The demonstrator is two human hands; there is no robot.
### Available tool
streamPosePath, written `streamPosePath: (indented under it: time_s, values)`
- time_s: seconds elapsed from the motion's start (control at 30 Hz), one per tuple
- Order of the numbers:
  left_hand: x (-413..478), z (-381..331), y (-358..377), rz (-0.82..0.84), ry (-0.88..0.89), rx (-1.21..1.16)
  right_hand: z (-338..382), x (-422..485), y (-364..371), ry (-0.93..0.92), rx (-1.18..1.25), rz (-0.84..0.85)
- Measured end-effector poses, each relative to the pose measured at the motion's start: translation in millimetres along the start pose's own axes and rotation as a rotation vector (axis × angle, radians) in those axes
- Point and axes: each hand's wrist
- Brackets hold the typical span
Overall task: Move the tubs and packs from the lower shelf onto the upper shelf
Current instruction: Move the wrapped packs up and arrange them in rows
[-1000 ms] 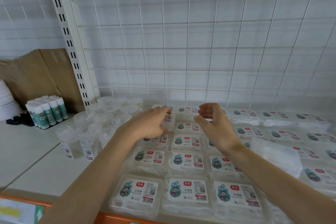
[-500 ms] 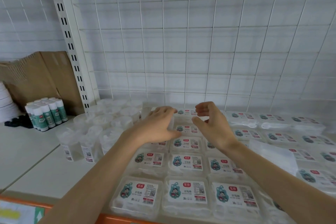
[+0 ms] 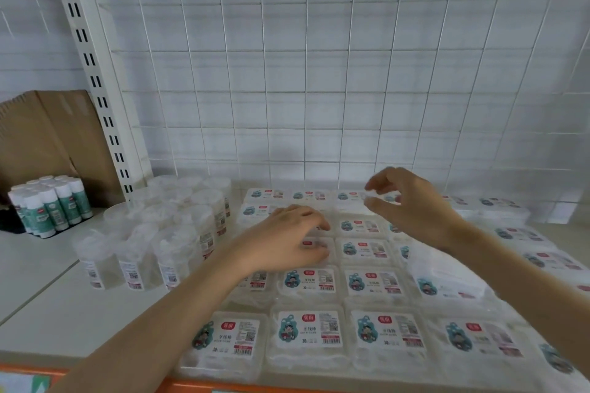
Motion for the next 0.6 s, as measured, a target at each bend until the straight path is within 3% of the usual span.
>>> streamPosePath:
  time_s: [0.13, 0.23, 0.6]
  values:
    - [1.4, -0.8, 2.4, 0.024, 0.013, 0.001, -27.5, -27.2, -30.1, -0.024, -0.235, 0.317]
    - [1.1, -1.8, 2.8, 0.031, 0.016, -0.011, -42.8, -41.5, -45.8, -0.001, -0.281, 0.439]
    - [0.0, -4.2, 1.8, -0.023, 0.027, -0.015, -30.0, -37.5, -34.2, -0.074, -0.26, 0.45]
Point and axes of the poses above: each hand's wrist, its own x-axis towards the middle knuckle, its own y-axis out of the palm, z = x × y, and after that the axes turned 6 degrees about -x, right-handed
